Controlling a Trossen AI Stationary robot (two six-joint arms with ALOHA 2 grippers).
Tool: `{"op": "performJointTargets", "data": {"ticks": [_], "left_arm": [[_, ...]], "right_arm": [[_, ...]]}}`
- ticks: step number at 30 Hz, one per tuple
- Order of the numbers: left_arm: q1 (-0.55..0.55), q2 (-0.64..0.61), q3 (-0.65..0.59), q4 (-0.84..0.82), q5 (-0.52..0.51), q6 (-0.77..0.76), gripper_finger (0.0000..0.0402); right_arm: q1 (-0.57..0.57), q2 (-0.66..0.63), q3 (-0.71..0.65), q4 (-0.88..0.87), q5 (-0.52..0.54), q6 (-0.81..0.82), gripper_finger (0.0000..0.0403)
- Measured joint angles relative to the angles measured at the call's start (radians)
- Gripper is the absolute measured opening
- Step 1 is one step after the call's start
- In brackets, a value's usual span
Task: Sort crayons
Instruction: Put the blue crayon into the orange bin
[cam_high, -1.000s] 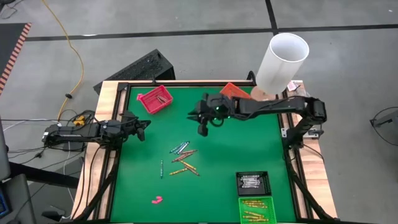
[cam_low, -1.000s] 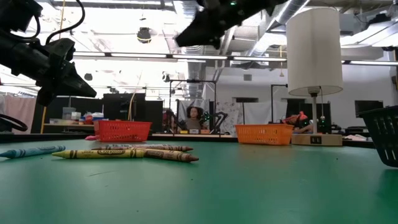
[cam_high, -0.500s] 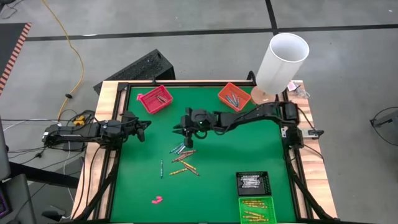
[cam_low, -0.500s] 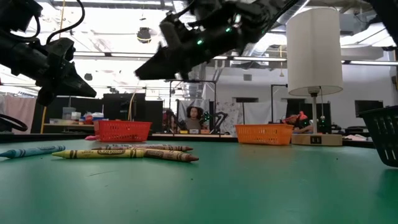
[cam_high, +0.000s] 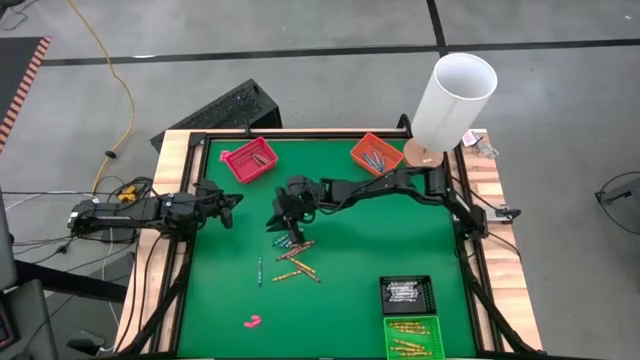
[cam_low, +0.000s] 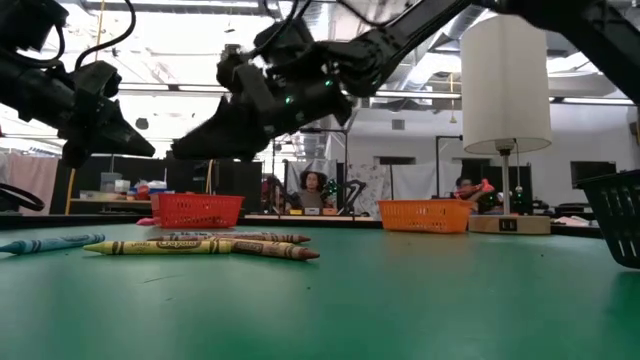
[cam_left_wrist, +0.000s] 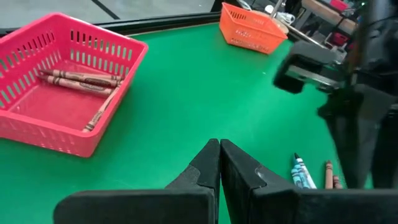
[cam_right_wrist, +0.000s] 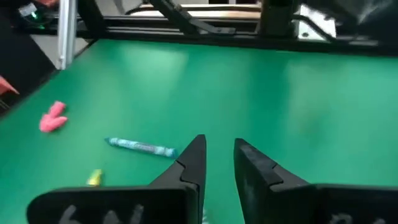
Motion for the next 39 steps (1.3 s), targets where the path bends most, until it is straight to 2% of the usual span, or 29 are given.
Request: {"op": "performJointTargets", "data": {"ticks": [10,23,28,34,39], "left_arm": [[0.0,0.0,0.0,0.0,0.009,-0.019,0.0],[0.0,0.0,0.0,-0.001,0.008,-0.022,0.0],[0.0,0.0,0.0,0.0,0.008,-0.022,0.0],[0.0,0.0,0.0,0.0,-0.03,0.153,0.0],[0.0,0.0,0.0,0.0,-0.021,0.185,0.0]], "right_arm": [[0.014,0.058,0.08,-0.169,-0.072,-0.257,0.0082],[0.008,0.067,0.078,-0.297,-0.04,-0.364,0.0082],[0.007,0.067,0.078,-0.305,0.01,-0.371,0.0082],[0.007,0.067,0.078,-0.312,0.013,-0.376,0.0082],[0.007,0.099,0.077,-0.334,0.031,-0.381,0.0082]]}}
